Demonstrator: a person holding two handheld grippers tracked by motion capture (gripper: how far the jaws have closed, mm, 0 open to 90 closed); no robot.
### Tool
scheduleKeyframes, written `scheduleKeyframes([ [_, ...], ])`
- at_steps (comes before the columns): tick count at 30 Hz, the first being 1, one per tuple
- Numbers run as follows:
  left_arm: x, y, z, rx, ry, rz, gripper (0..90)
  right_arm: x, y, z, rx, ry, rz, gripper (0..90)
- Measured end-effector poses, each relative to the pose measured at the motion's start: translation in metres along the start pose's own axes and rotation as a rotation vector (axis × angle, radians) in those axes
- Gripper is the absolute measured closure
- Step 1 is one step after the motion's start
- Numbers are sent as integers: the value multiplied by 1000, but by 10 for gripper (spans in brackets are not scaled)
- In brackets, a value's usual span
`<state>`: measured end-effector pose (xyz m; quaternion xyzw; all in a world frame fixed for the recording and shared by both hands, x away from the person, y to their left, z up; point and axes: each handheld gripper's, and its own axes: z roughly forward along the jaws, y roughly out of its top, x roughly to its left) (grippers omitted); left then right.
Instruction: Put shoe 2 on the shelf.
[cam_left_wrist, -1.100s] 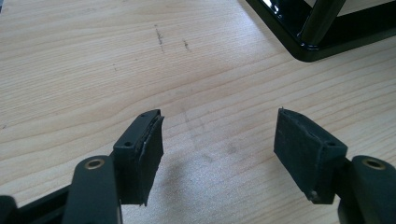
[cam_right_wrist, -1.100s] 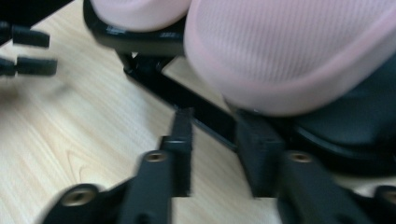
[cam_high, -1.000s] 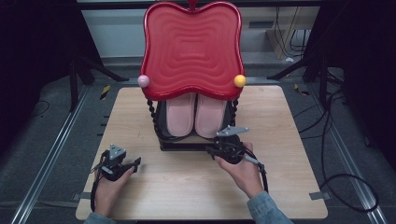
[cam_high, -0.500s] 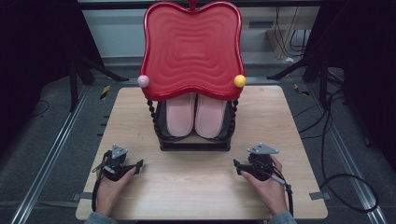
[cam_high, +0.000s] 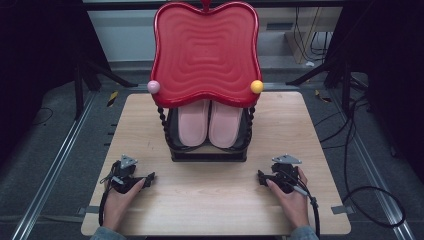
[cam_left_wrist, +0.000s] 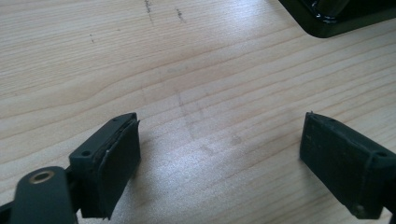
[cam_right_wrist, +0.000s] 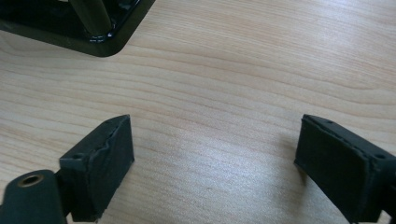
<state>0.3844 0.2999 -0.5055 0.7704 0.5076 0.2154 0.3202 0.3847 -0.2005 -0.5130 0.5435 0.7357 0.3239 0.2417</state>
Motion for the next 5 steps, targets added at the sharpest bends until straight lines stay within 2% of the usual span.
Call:
scheduleKeyframes([
  [5, -1, 0, 1, -1, 5, 5, 107, 0, 0, 1, -6, 2, -3, 95],
])
